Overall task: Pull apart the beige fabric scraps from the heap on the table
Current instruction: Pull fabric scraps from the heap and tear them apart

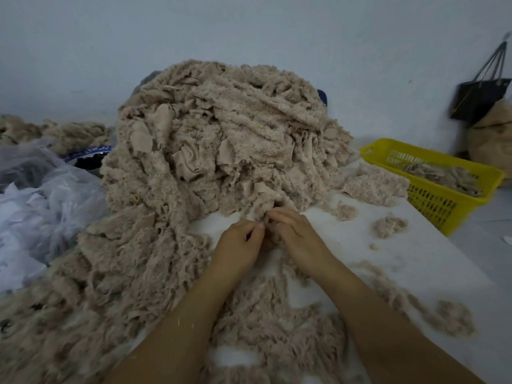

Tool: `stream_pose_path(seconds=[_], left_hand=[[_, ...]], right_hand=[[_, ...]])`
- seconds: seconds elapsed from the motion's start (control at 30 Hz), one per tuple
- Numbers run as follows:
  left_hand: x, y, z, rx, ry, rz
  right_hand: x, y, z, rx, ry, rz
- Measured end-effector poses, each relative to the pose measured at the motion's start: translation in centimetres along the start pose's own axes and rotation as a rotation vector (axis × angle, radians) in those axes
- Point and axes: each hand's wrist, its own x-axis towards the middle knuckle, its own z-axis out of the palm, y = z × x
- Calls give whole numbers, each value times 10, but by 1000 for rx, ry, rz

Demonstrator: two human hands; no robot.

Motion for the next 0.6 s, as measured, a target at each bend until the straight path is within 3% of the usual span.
stream_pose_path(seconds=[0.1,0.23,0.33,0.4,0.47,0.53,0.6], left_hand=[[-1,3,-8,-208,32,-149],[6,-5,-14,-575,66,-309],[11,-8,-10,-690,155,-357],[9,-7,-7,-535,220,-273],[2,-1,-6,-145,220,-9],[-4,7,-4,52,139,274],[-8,17,-3,101,37,399]], right_hand=[[-10,-12,1,267,-142,-50],[-19,-24,4,271,-259,-69],[-21,-28,8,245,-281,-109],[-20,-25,9,309,-175,-95],[-18,-22,5,427,-38,22],[-16,-16,2,624,1,142],[-13,-11,3,721,40,175]])
